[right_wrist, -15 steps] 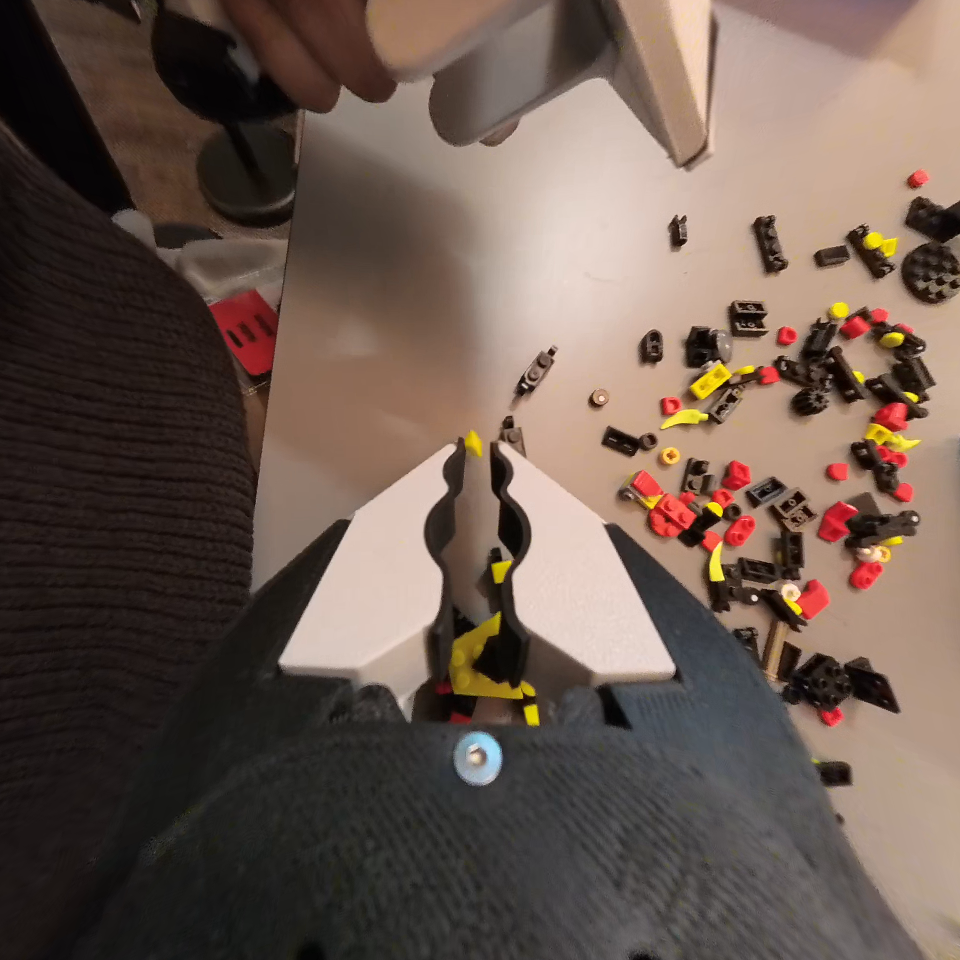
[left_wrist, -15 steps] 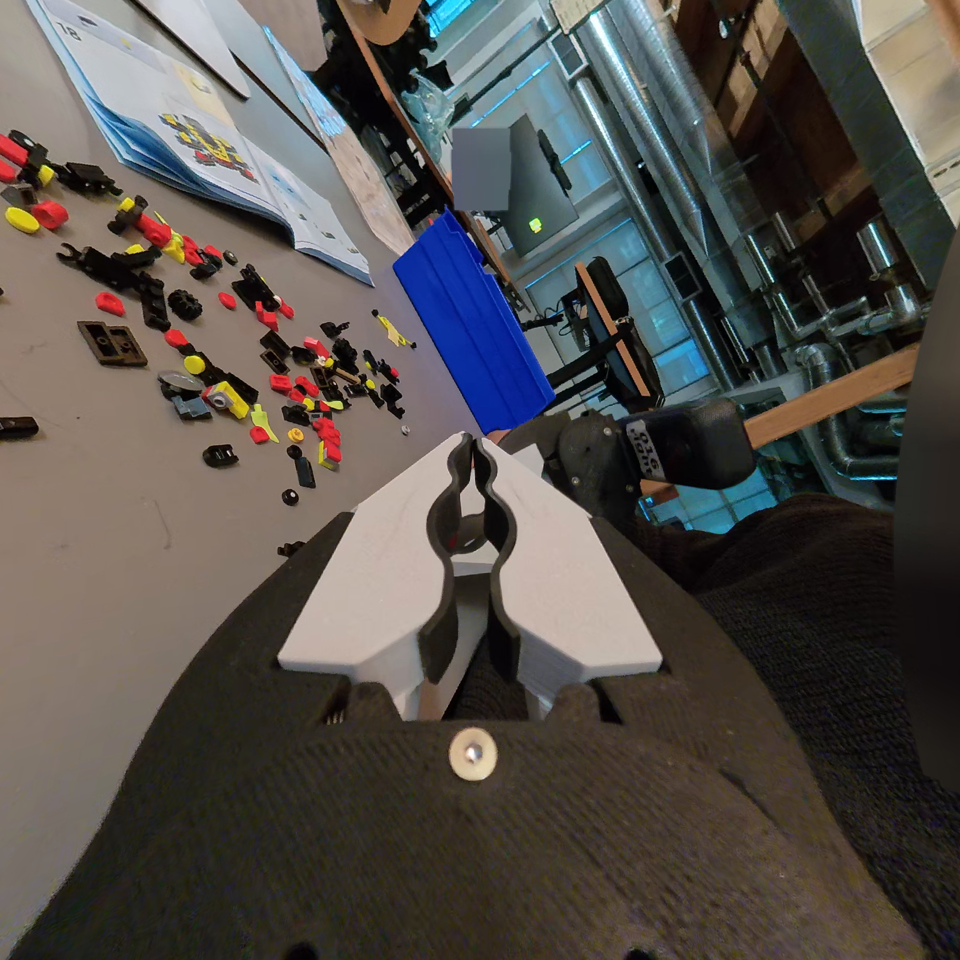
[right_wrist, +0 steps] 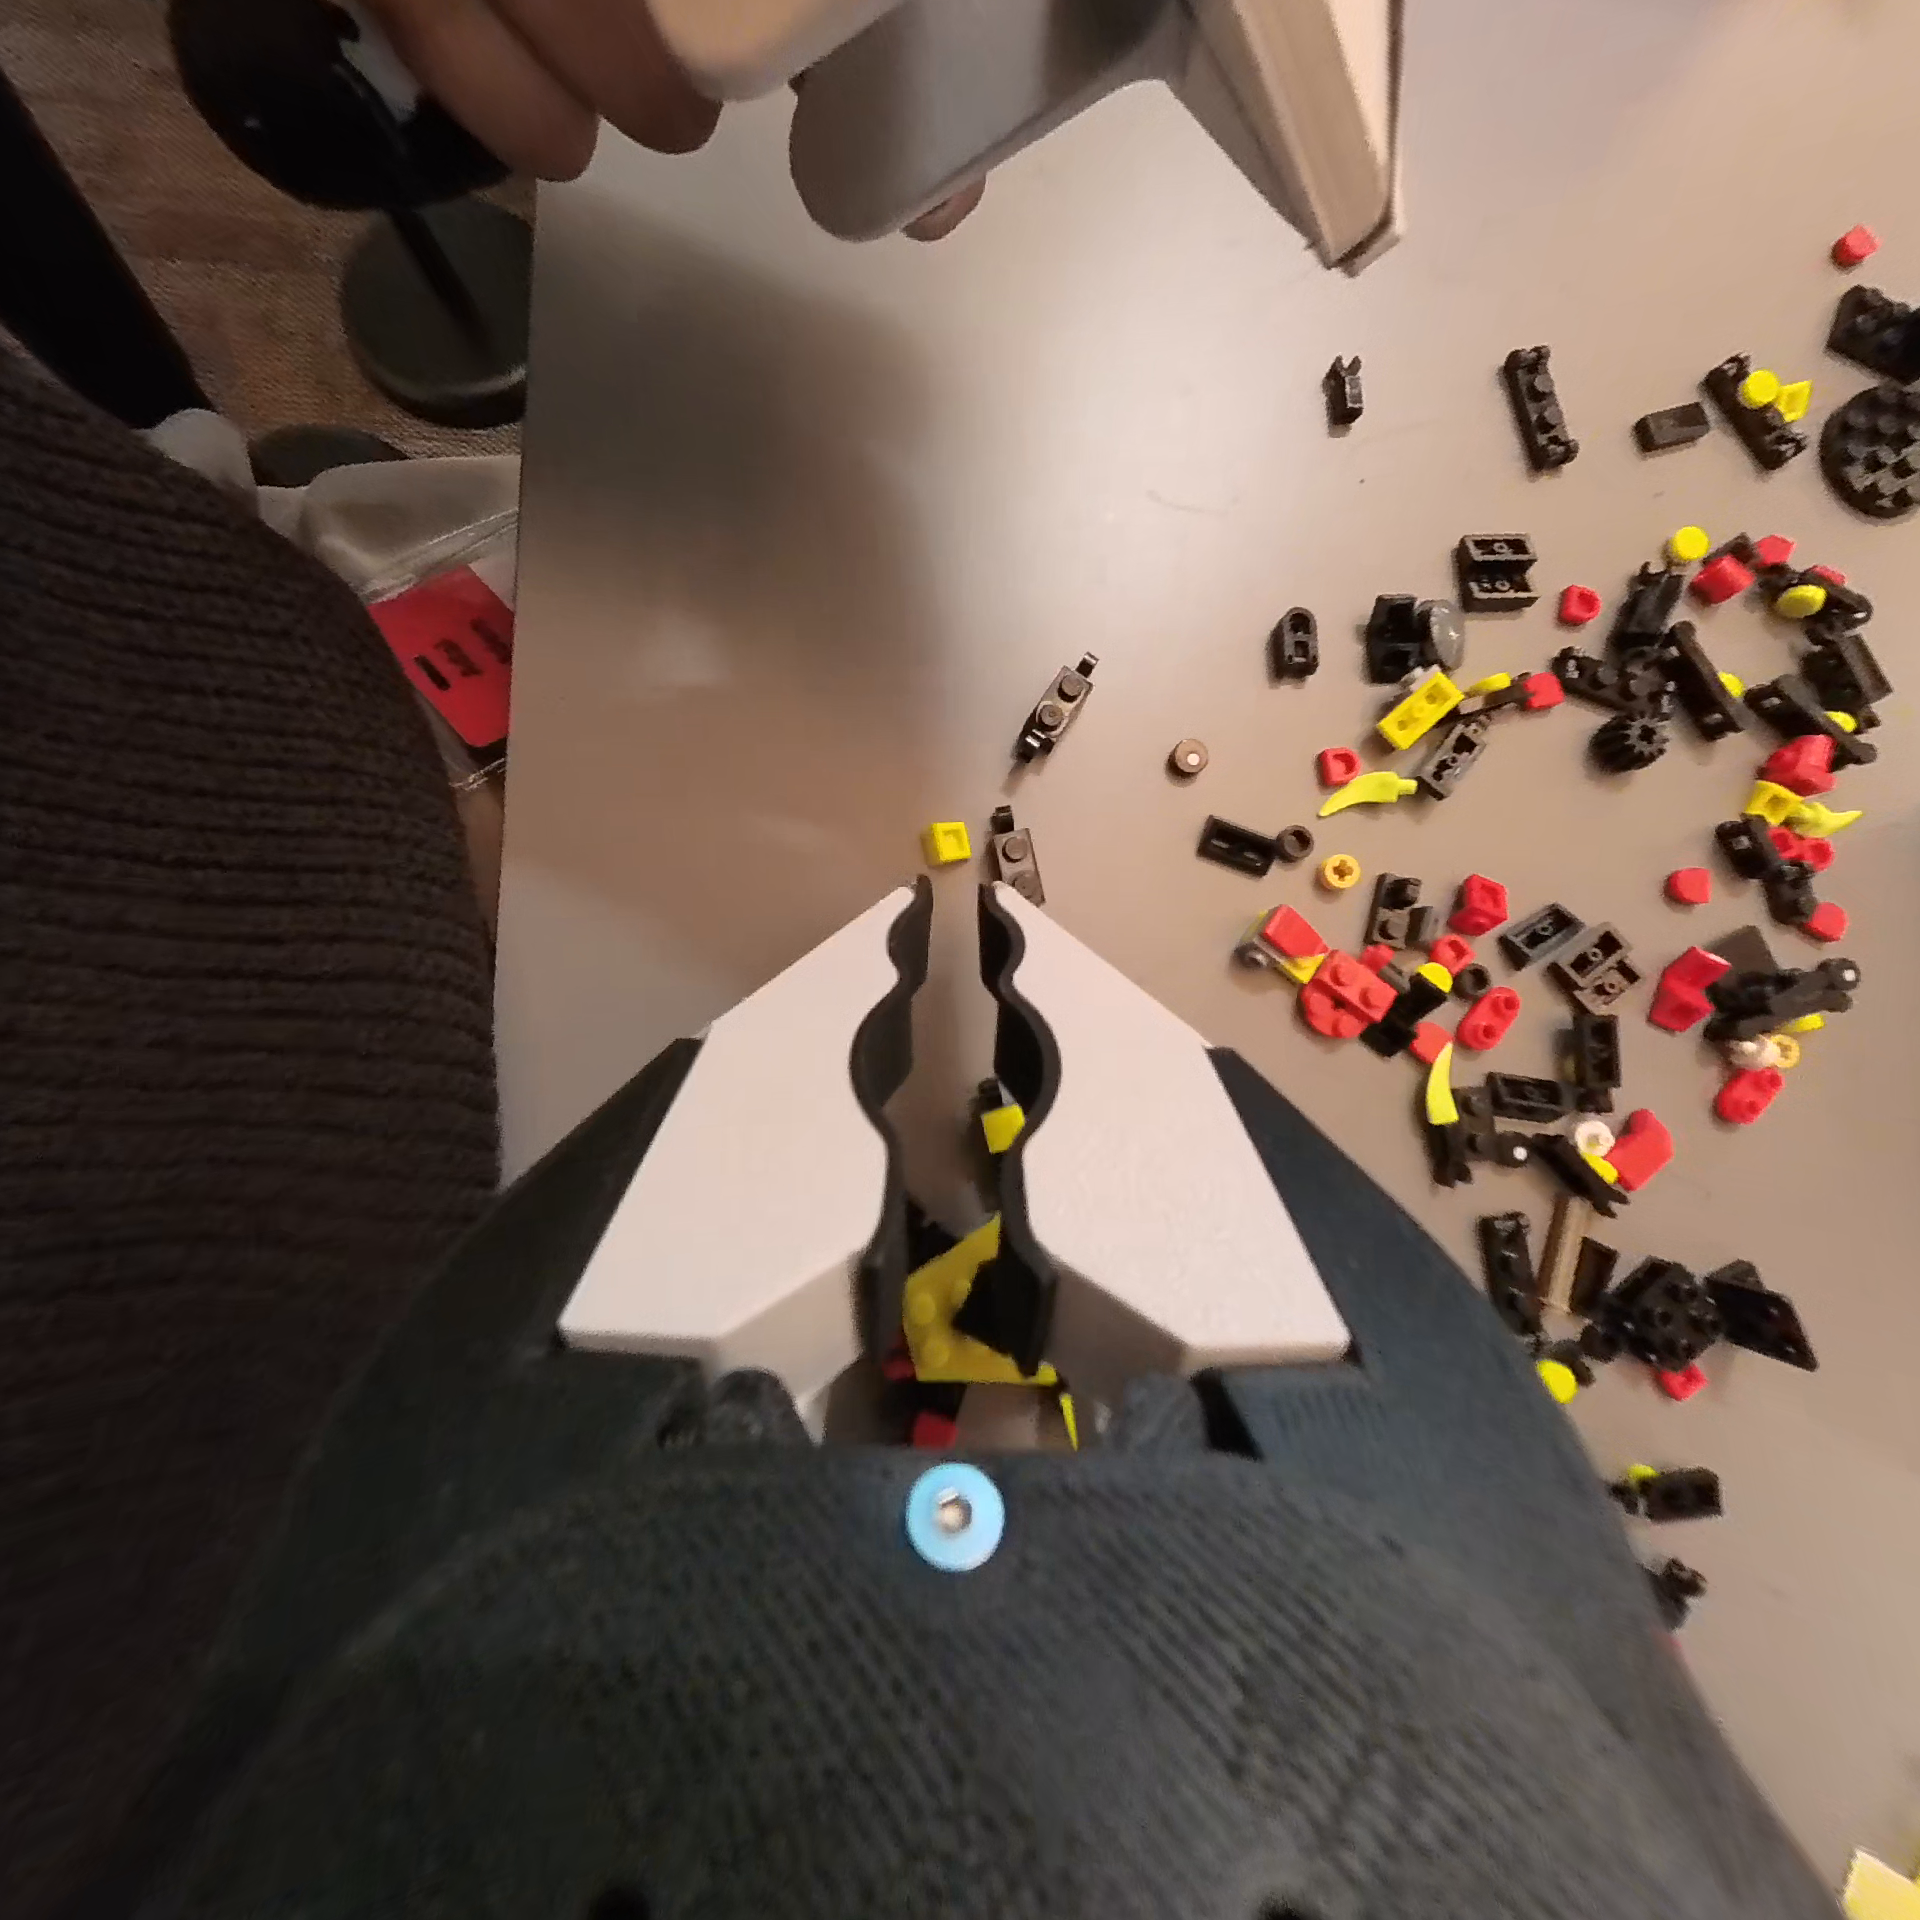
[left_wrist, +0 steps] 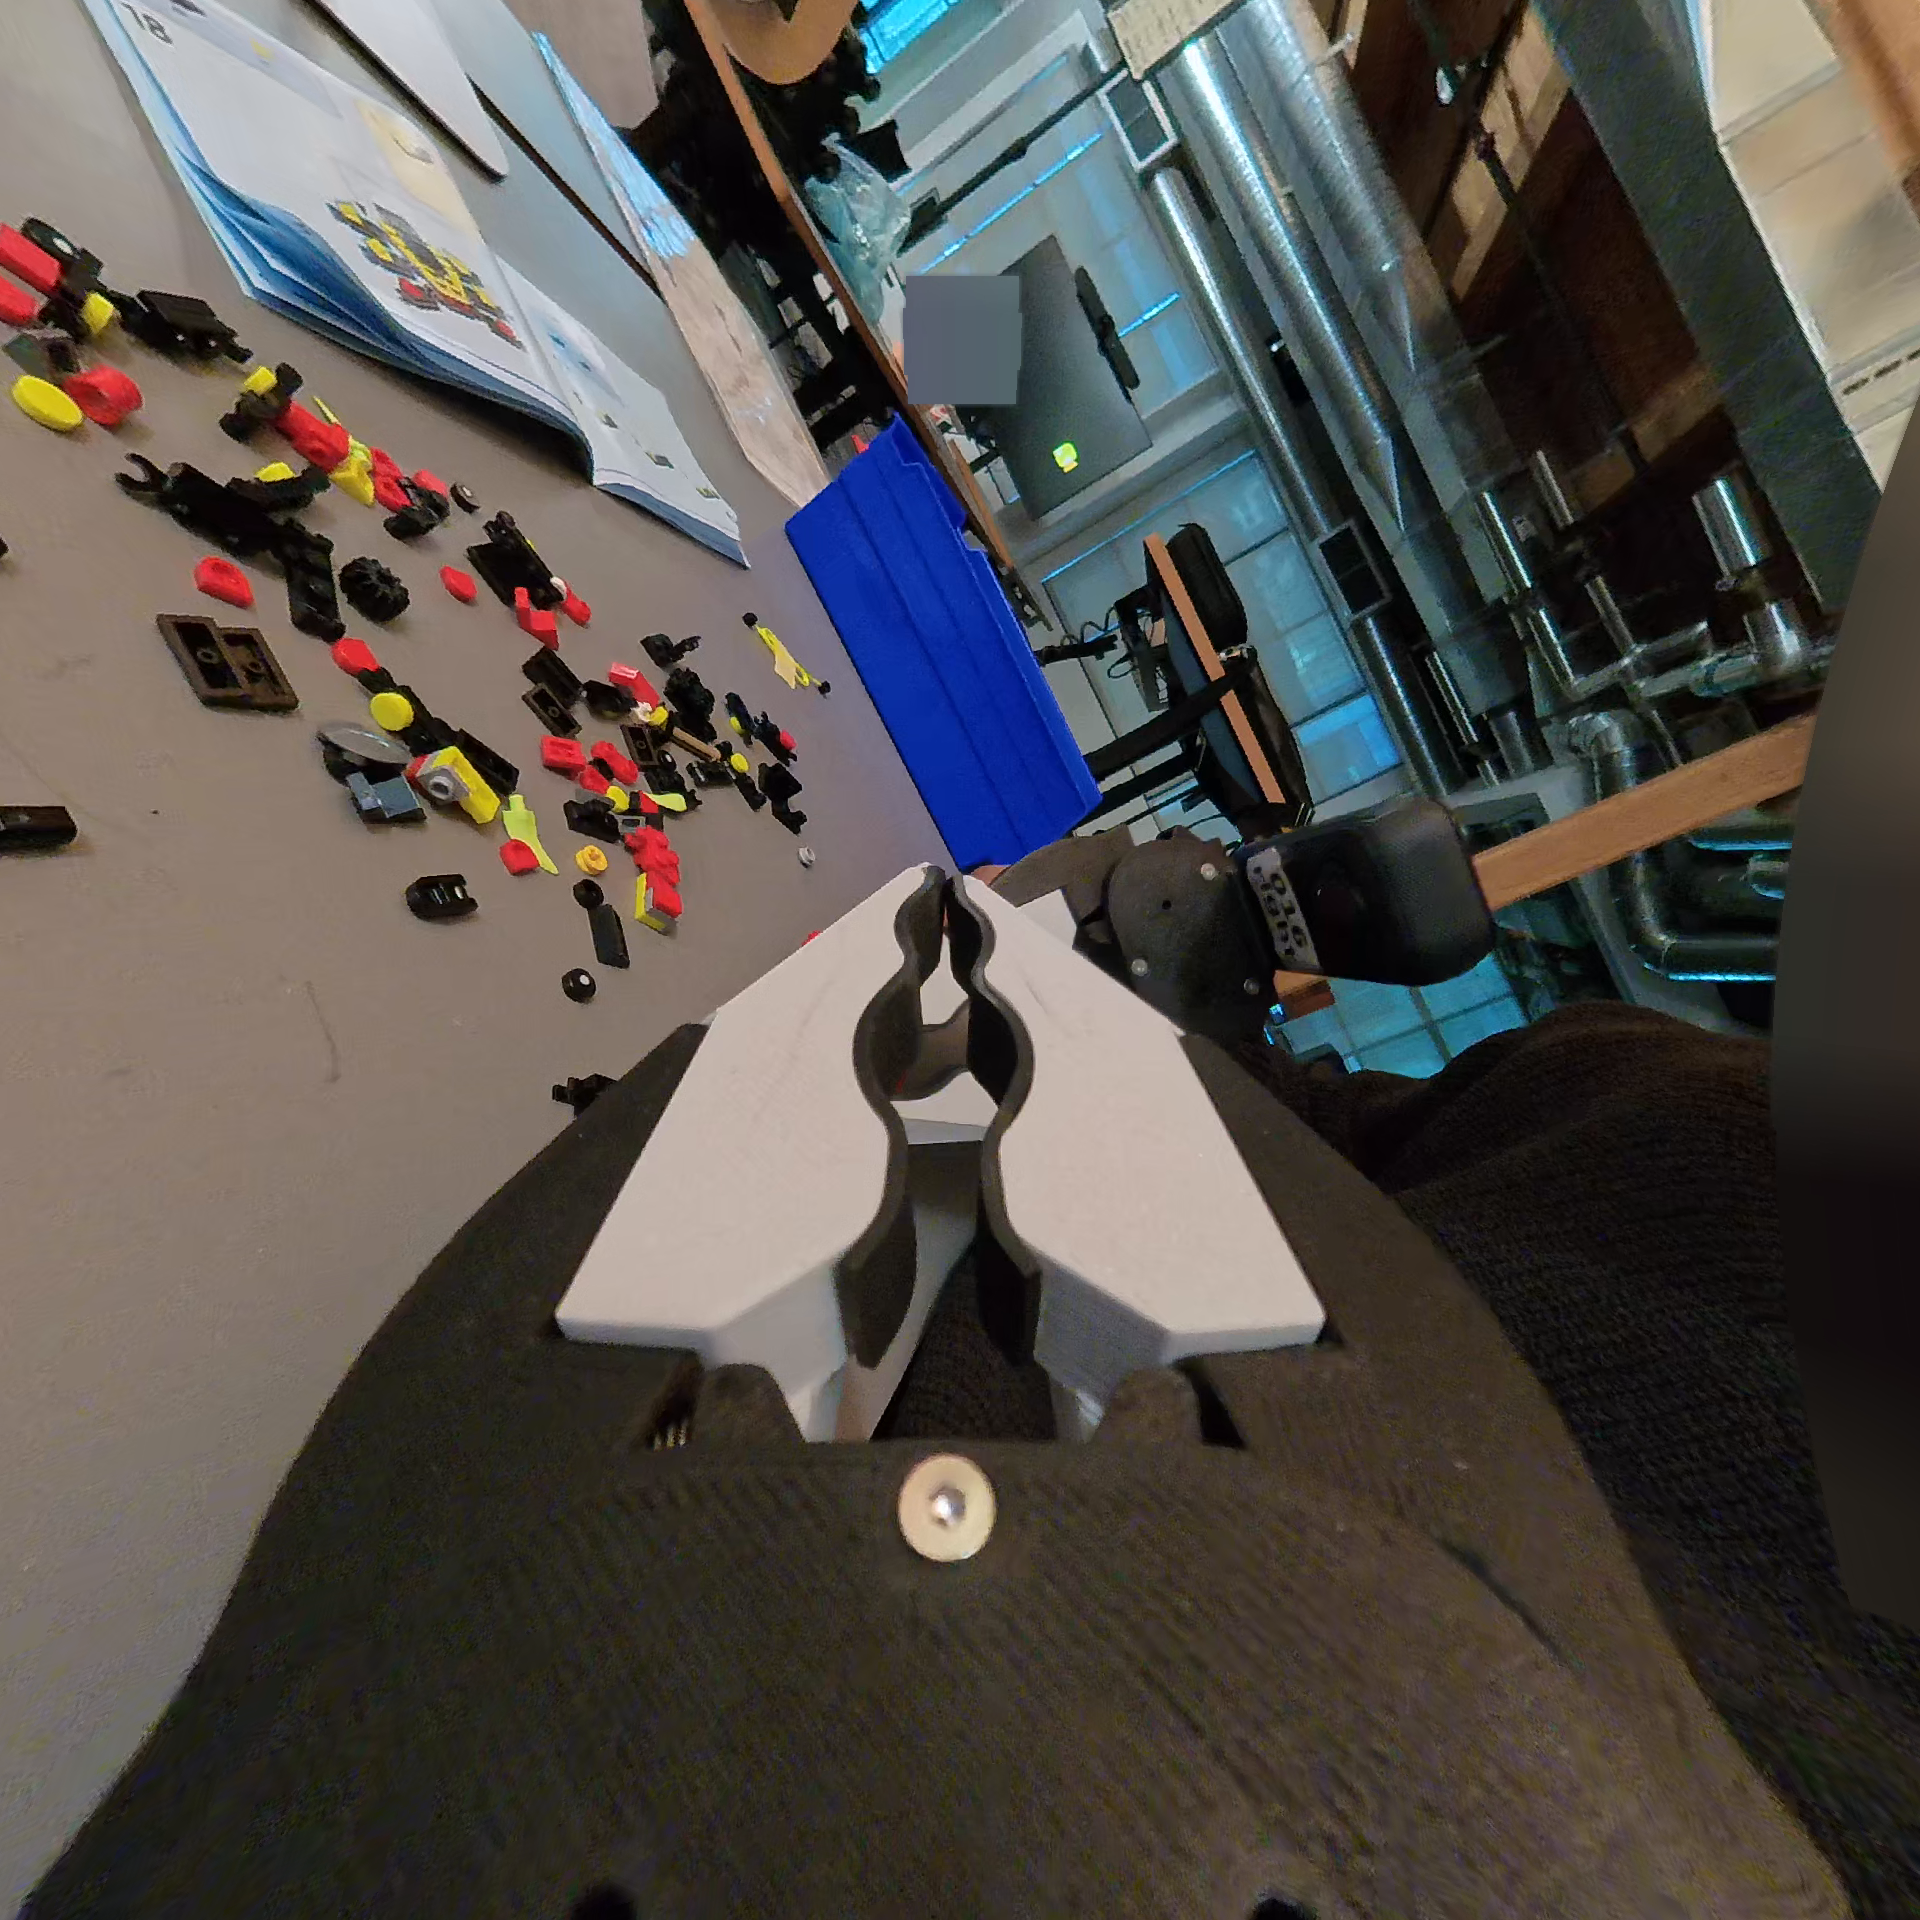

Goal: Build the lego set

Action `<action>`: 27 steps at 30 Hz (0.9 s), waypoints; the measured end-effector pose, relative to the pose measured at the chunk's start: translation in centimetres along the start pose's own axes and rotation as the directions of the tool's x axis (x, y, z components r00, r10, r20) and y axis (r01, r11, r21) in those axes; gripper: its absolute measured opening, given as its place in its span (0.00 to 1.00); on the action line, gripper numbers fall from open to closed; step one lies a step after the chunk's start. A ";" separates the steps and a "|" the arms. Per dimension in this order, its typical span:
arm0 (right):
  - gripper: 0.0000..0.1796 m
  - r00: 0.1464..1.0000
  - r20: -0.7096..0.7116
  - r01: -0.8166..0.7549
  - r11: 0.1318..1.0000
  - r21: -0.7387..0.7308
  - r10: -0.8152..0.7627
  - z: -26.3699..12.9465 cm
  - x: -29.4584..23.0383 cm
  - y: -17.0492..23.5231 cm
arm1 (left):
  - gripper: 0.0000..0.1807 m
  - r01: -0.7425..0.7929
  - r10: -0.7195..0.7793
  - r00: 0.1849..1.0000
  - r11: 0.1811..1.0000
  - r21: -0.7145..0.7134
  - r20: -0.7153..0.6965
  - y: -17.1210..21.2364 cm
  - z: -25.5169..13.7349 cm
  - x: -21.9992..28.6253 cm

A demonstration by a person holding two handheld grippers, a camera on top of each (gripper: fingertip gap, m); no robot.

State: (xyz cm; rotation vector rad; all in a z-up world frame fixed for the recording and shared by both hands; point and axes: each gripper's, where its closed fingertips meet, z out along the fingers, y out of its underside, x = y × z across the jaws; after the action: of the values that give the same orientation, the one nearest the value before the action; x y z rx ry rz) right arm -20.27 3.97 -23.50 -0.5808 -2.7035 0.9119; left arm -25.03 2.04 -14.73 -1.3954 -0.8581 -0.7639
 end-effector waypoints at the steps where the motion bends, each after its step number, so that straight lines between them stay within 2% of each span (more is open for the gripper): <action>1: 0.04 1.000 0.001 0.001 1.000 -0.001 -0.001 0.2 -0.1 0.0 | 0.00 0.004 -0.004 1.000 1.000 0.000 -0.001 0.0 0.0 0.0; 8: 0.05 0.999 -0.015 0.051 0.999 -0.019 -0.051 1.4 -0.4 -0.3 | 0.00 0.011 -0.011 1.000 1.000 -0.002 -0.004 0.0 0.0 0.0; 14: 0.00 0.999 -0.001 0.052 0.999 -0.013 -0.052 1.6 -0.5 -0.3 | 0.00 0.018 -0.018 1.000 0.999 -0.035 -0.009 0.6 0.3 0.0; 18: 0.00 0.999 0.033 -0.041 0.997 0.072 0.038 0.6 0.0 -1.2 | 0.00 0.012 -0.012 1.000 0.999 -0.038 -0.006 0.7 0.2 0.0; 22: 0.00 0.982 0.108 -0.178 0.957 0.229 0.157 -1.6 1.0 -3.0 | 0.01 0.003 -0.004 1.000 0.999 -0.044 -0.015 0.8 0.3 0.3; 24: 0.00 0.958 0.195 -0.267 0.906 0.328 0.212 -3.1 1.2 -4.4 | 0.02 -0.021 0.019 0.999 0.999 -0.047 -0.047 0.9 0.4 1.0; 27: 0.00 0.880 0.385 -0.441 0.777 0.449 0.277 -5.9 1.5 -6.4 | 0.03 -0.088 0.082 0.992 0.995 -0.049 -0.099 1.1 0.5 2.4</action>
State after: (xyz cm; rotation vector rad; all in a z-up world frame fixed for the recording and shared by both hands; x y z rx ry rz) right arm -21.50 3.03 -14.81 -0.9153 -2.4232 1.9082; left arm -22.95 2.72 -13.18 -1.4208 -0.7032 -0.7871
